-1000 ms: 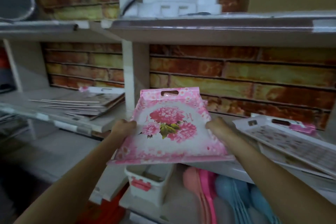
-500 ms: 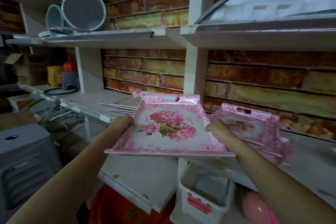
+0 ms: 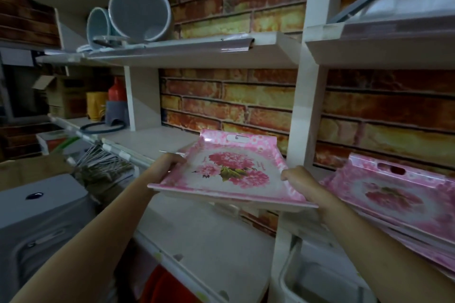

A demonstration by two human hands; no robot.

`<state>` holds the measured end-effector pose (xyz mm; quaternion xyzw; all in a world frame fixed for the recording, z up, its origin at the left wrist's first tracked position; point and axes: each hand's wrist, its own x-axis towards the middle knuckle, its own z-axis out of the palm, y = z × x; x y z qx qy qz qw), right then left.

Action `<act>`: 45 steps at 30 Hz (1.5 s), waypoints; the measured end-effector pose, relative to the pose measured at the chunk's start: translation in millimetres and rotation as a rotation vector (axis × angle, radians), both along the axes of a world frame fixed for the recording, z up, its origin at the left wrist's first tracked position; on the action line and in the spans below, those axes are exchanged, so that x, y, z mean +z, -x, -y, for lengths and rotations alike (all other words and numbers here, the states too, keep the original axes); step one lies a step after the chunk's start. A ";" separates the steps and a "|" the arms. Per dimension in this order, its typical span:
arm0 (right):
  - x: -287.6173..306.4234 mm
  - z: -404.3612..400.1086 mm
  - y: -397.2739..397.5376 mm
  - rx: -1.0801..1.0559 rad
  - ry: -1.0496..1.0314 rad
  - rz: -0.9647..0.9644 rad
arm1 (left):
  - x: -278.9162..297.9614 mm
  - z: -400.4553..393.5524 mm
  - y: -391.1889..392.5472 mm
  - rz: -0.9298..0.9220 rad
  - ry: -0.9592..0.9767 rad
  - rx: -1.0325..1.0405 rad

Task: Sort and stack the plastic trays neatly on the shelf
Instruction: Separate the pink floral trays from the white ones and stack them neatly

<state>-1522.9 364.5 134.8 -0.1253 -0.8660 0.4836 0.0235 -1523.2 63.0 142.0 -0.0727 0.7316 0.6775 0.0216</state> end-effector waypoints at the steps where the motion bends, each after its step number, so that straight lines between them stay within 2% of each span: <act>1: 1.2 1.7 11.2 0.008 -0.010 -0.006 | -0.4 4.0 10.8 0.006 0.010 -0.022; 5: 10.9 4.9 49.7 0.060 -0.025 0.001 | 8.2 12.2 58.8 0.008 0.075 -0.020; 9: 8.5 0.4 86.5 0.070 0.051 0.014 | 21.8 0.2 104.1 0.001 0.052 -0.047; 14: 0.9 -8.6 117.9 0.028 -0.018 0.003 | 16.6 -12.4 149.7 0.048 -0.003 -0.186; 19: -3.2 -13.1 139.5 -0.071 0.005 0.012 | 14.0 -21.0 187.1 0.084 -0.027 -0.278; 23: -0.2 -13.7 151.4 -0.140 -0.018 0.025 | 7.1 -21.2 221.9 0.121 0.097 -0.313; 30: -2.5 -12.5 160.1 -0.244 -0.040 -0.009 | 1.1 -29.4 244.2 0.115 0.142 -0.358; 37: -8.0 0.1 160.4 -0.308 -0.080 0.036 | -2.7 -15.4 248.6 0.104 0.175 -0.380; 45: -0.5 11.4 130.9 -0.372 0.058 0.019 | 8.1 -34.5 250.6 -0.057 0.340 -0.435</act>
